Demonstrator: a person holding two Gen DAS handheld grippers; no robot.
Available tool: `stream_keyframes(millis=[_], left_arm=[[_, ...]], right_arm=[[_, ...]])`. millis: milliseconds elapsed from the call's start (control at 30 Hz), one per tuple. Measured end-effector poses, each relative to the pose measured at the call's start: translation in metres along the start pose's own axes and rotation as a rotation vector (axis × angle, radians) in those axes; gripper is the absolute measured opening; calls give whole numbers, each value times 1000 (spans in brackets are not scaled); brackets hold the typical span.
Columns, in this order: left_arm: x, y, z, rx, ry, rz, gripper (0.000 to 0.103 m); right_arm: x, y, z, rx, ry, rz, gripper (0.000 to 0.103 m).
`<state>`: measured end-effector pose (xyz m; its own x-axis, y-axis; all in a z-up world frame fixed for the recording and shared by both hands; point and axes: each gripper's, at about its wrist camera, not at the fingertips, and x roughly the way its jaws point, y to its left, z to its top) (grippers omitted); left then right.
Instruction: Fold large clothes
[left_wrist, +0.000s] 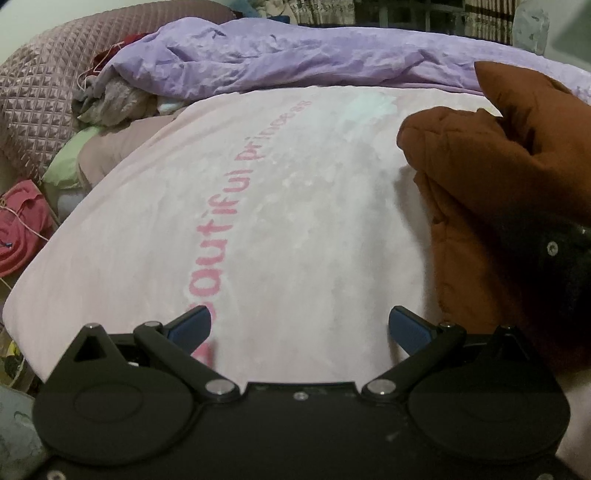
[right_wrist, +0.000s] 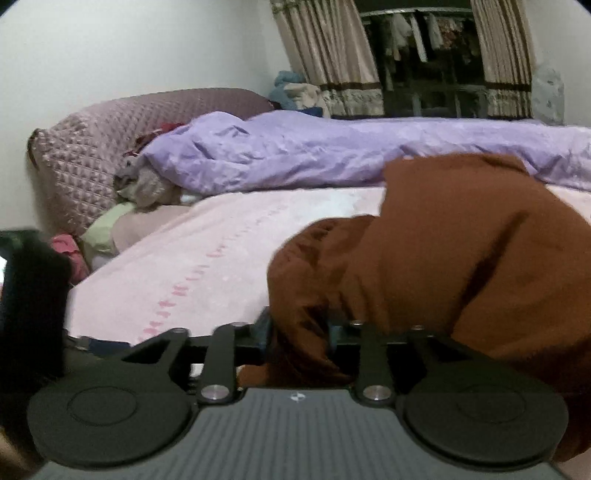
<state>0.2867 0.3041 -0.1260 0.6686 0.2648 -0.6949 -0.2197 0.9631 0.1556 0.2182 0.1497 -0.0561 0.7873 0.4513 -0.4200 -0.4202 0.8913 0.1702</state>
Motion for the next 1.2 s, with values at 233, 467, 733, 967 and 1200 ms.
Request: stream_keyframes(millis=[233,467,733,967,1200], left_arm=[[-12,-2,0,-12,-26,-26,103],[-38,-6,6,-25,-85,-56,103],[-69,-15,19,-26,-170,-222,103],[-79,-28,23,14,-163,-217,103],[-75,-32,21,-22,-140,-300,103]], right_arm=[[-47,1,30,-19,-68,8,76],[-89,-61,50,12,-224,-292,76],[-19,-117,10,11,-24,-416,47],[-41,-104,20,1,-79,-444,39],[-18,-130,5,8,-19,-457,37]])
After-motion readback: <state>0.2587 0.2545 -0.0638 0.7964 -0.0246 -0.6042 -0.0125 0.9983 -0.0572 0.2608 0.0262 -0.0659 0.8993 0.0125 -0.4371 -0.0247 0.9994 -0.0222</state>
